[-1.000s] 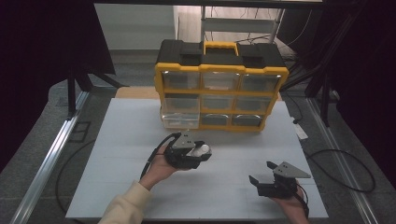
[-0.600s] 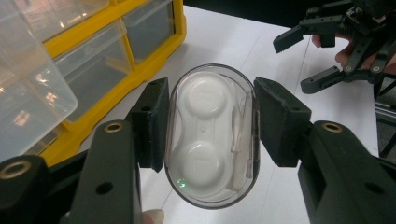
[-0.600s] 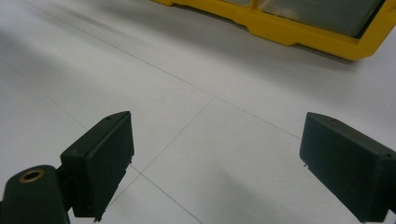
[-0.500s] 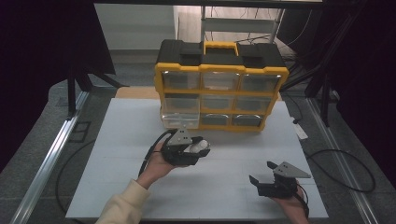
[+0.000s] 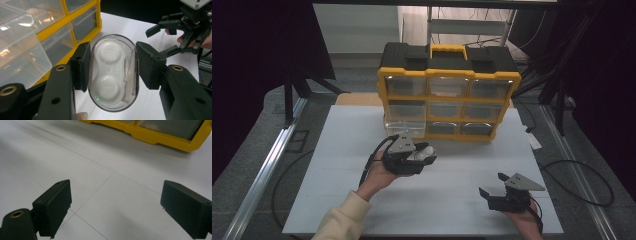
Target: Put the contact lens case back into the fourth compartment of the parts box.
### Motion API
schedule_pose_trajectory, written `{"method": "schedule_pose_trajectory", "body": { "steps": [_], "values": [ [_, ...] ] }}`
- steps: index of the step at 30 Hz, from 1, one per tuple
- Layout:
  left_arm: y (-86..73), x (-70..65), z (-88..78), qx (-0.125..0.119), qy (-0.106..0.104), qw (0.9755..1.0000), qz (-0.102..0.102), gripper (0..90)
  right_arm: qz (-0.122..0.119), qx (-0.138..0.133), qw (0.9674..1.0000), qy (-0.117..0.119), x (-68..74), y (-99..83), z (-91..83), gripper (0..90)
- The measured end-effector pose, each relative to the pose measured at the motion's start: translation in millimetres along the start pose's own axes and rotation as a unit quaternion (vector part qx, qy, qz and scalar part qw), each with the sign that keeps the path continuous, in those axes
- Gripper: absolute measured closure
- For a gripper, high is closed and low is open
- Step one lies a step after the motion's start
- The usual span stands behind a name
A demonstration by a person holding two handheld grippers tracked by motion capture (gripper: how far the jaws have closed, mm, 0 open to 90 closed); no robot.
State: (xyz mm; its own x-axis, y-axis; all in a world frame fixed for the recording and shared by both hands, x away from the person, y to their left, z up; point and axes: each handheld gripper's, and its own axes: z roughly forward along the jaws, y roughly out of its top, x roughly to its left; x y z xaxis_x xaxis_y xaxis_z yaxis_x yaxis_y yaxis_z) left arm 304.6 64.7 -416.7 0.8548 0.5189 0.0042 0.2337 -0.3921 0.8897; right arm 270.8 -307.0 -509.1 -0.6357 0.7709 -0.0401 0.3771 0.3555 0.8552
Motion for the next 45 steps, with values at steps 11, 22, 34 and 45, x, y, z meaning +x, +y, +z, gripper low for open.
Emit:
{"method": "schedule_pose_trajectory", "body": {
  "steps": [11,22,34,45],
  "values": [
    [5.0,2.3,-5.6,-0.01,0.012,0.9998,-0.013,48.4,0.0,0.0,1.0,0.0,0.0,0.1,-0.1,10.6],
    [11.1,5.1,-12.0,-0.023,0.018,0.9994,-0.021,48.4,0.0,-0.001,1.0,-0.001,0.3,0.1,0.1,10.5],
    [18.1,9.4,-20.6,-0.044,0.018,0.9985,-0.027,48.5,-0.001,0.0,1.0,0.0,0.4,0.1,0.2,10.6],
    [23.8,13.5,-30.1,-0.065,0.024,0.997,-0.033,48.4,-0.002,0.0,1.0,0.0,0.5,0.1,0.3,10.6]
  ]
}}
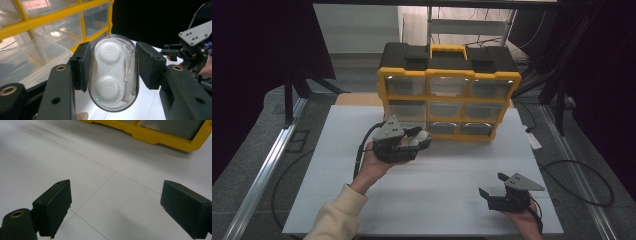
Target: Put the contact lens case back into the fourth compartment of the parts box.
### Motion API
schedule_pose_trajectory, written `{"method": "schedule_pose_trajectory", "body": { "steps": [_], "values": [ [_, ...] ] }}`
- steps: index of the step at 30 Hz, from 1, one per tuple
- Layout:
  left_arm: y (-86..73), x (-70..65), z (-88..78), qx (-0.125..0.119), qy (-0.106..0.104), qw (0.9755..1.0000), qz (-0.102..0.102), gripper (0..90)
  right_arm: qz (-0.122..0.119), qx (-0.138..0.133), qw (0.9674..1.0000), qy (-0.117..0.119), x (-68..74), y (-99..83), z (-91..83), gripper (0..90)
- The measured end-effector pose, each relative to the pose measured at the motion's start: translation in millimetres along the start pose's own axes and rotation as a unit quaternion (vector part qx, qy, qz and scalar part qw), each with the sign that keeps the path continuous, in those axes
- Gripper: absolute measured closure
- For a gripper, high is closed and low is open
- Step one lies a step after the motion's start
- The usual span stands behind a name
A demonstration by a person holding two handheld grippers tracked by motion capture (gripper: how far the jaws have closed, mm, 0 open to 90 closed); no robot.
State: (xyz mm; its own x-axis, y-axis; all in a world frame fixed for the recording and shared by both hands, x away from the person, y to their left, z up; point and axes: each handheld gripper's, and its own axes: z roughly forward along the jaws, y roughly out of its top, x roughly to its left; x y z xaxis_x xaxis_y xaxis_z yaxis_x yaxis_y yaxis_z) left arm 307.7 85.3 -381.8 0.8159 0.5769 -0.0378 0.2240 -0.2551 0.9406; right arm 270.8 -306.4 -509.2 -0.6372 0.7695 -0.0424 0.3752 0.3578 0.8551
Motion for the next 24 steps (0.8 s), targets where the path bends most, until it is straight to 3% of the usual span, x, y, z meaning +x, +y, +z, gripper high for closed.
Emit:
{"method": "schedule_pose_trajectory", "body": {
  "steps": [24],
  "values": [
    [18.6,18.0,-13.3,-0.025,0.022,0.9994,-0.008,48.5,0.002,-0.003,1.0,0.0,0.3,-0.3,-0.8,10.5]
  ]
}}
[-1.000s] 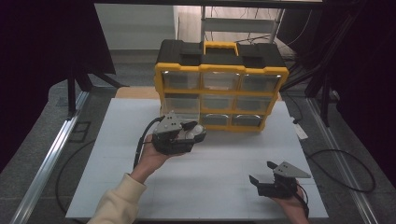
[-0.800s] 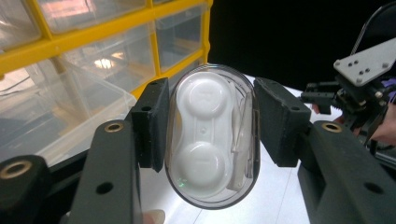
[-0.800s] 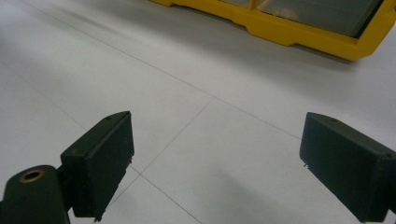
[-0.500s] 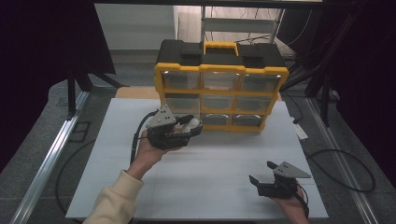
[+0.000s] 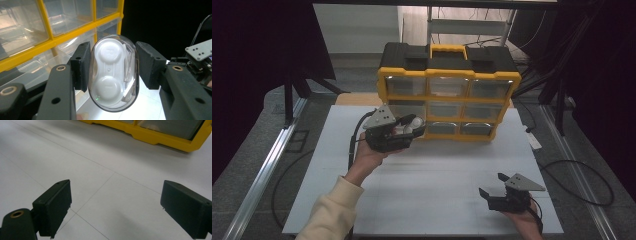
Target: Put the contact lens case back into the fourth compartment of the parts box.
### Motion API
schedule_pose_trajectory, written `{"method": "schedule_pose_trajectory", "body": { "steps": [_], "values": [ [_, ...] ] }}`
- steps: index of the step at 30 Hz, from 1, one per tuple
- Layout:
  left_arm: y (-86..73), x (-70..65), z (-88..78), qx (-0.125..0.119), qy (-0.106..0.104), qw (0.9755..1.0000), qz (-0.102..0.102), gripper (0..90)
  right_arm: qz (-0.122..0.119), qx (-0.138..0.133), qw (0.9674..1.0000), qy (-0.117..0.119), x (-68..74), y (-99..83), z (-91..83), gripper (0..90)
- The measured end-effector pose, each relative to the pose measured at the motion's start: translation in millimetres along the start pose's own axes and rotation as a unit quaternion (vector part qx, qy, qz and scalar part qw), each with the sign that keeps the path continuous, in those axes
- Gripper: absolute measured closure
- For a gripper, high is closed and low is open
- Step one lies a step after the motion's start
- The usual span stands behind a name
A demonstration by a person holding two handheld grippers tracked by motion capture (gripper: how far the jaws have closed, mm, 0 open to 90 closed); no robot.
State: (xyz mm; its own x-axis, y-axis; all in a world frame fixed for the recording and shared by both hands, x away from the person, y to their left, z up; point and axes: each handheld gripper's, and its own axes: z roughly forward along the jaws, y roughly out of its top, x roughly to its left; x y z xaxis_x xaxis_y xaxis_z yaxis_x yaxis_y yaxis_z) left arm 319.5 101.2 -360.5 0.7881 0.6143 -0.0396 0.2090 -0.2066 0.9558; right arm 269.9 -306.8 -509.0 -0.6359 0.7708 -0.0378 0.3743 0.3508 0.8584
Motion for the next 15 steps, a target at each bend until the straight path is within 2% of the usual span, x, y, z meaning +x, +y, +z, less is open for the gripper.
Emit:
{"method": "schedule_pose_trajectory", "body": {
  "steps": [15],
  "values": [
    [1.8,17.8,4.6,0.004,0.022,0.9996,-0.02,48.5,0.001,0.0,1.0,0.001,-0.3,0.0,-0.2,10.6]
  ]
}}
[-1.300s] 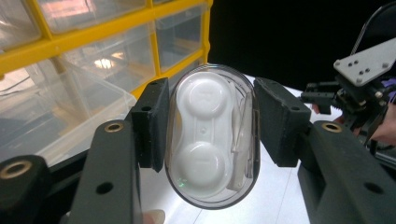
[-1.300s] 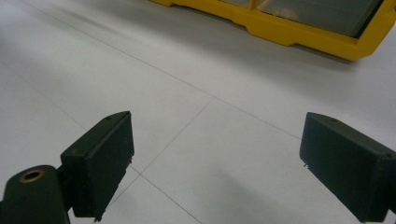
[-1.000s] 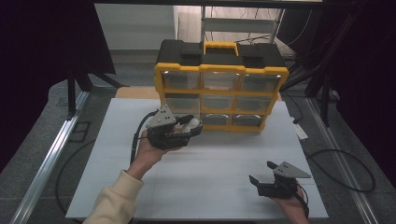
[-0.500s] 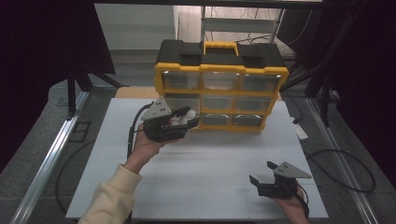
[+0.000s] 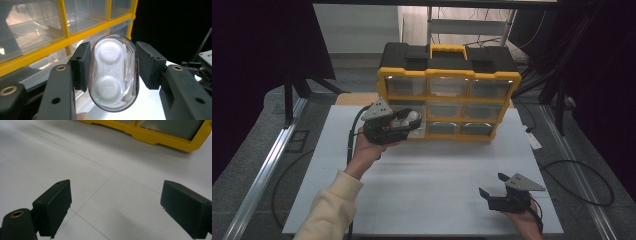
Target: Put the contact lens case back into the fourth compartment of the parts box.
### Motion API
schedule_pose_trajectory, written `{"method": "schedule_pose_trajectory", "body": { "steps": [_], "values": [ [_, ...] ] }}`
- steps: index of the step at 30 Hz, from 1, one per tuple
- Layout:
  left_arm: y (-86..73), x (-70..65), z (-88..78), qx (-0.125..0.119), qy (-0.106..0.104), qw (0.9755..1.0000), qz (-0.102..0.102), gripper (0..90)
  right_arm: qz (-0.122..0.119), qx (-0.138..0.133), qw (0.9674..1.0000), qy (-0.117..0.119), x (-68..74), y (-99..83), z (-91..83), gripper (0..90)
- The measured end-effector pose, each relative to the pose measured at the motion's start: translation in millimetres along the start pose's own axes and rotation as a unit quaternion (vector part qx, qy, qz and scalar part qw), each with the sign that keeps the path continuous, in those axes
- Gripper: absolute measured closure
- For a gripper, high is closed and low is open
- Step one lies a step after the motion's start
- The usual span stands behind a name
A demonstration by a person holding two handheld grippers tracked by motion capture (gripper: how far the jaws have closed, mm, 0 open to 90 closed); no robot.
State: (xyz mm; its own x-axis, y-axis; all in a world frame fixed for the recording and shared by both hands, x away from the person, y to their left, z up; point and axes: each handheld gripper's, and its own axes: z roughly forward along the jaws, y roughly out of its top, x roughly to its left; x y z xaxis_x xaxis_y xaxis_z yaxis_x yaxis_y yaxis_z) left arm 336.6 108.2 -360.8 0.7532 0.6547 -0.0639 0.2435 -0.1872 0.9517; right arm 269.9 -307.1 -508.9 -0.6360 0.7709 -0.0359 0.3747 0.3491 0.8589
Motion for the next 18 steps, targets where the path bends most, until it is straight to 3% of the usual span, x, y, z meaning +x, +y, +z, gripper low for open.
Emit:
{"method": "schedule_pose_trajectory", "body": {
  "steps": [18],
  "values": [
    [8.9,16.7,9.1,-0.002,0.019,0.9997,-0.015,48.5,0.001,0.0,1.0,0.0,0.0,0.1,-0.6,10.6]
  ]
}}
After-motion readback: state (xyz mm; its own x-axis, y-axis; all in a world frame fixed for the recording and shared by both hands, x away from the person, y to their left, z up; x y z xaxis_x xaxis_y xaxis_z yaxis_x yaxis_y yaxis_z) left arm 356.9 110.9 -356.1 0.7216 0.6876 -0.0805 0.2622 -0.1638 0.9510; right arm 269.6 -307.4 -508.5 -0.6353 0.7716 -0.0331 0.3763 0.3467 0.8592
